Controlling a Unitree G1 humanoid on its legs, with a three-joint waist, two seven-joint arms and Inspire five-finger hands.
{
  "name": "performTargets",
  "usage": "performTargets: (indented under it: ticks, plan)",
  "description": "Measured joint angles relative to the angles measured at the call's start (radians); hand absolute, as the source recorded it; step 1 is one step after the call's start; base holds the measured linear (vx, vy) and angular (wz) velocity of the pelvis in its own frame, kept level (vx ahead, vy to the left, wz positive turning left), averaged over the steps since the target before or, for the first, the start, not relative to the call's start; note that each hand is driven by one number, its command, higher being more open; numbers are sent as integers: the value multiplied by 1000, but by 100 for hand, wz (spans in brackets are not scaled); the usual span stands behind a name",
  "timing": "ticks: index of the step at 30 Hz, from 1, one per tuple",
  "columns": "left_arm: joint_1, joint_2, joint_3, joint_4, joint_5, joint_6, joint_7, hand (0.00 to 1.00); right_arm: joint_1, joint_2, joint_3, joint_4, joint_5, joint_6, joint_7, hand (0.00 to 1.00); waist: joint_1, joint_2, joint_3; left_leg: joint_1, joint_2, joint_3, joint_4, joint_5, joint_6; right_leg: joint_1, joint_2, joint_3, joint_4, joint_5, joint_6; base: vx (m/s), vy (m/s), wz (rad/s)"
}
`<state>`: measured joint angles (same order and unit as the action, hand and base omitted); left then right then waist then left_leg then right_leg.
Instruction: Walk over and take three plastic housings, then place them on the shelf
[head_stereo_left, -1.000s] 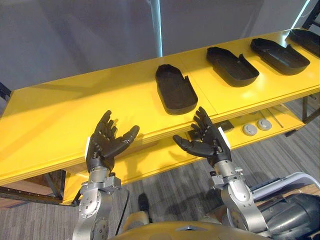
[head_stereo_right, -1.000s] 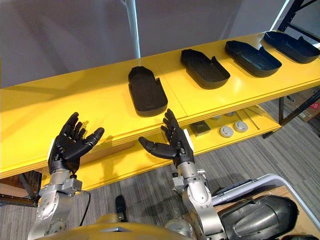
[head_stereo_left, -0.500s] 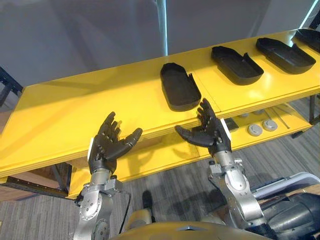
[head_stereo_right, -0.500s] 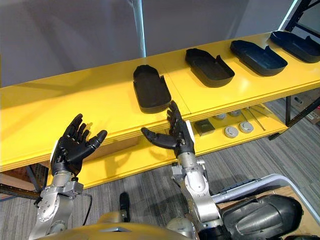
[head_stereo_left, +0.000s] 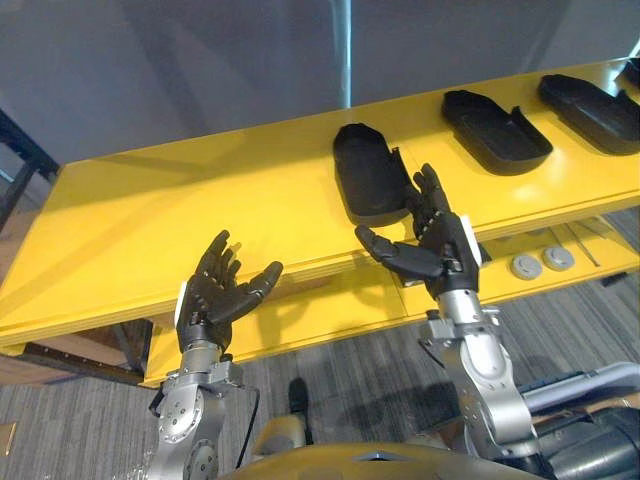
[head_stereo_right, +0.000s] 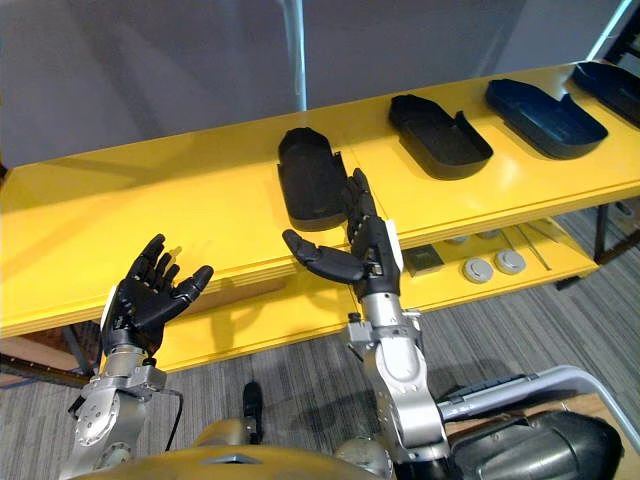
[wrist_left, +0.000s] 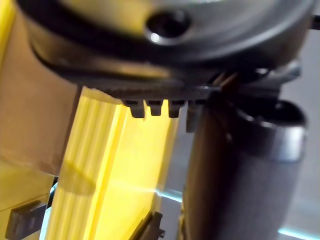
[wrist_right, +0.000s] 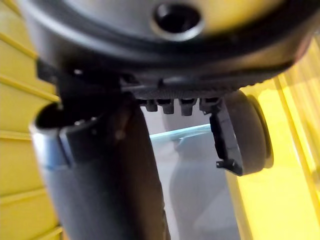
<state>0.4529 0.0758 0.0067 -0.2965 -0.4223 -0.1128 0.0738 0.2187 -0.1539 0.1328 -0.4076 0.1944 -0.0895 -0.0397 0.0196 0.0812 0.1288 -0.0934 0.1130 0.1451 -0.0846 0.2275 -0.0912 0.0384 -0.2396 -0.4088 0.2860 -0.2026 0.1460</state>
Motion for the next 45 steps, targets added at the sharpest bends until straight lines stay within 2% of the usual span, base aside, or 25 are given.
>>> performTargets:
  ticks: [4, 9, 15, 20, 31, 38, 45]
  plan:
    - [0, 0, 20, 0, -1, -1, 0, 100, 39, -4, -49, -51, 52, -2, 53, 100, -22, -16, -3, 6, 2, 24, 0, -7, -1, -5, 2, 21, -11, 5, 4, 10, -25, -17]
    - [-10, 2, 22, 0, 0, -1, 1, 100, 47, -8, -45, -51, 58, 0, 90, 100, -23, -31, -3, 10, 2, 40, 0, -14, 4, -3, 3, 36, -34, 19, 6, 16, -15, -10]
    - [-18, 10, 20, 0, 0, 6, 8, 100, 41, -21, -25, -45, 58, 56, 141, 100, -23, -35, -1, 13, 1, 38, 0, -14, 5, 15, 9, 30, -61, 31, 8, 5, -9, 2]
    - [-20, 13, 20, 0, 0, 8, 10, 100, 40, -50, 0, -25, 58, 88, 144, 100, -22, -35, -1, 12, 1, 35, 0, -14, 5, 16, 10, 27, -61, 31, 8, 0, 0, 0]
    - [-31, 14, 18, 0, 0, 17, 31, 100, -44, -46, 47, 95, 7, 140, 72, 100, -21, -36, -1, 11, 0, 22, 0, -11, 8, 21, 11, 18, -62, 30, 7, 0, -4, 1]
    - [-44, 14, 17, 0, 0, 30, 30, 100, -114, -46, 47, 177, -28, 139, 55, 100, -19, -37, 1, 11, -1, 2, 0, -7, 8, 33, 13, 0, -62, 26, 0, -8, -24, 7]
    - [-60, 12, 8, 14, 0, 31, 24, 100, -218, -44, 44, 284, -32, 139, -1, 100, 4, -31, 4, 9, -2, -13, 0, -1, 8, 39, 14, -15, -58, 24, -1, -14, -25, 7]
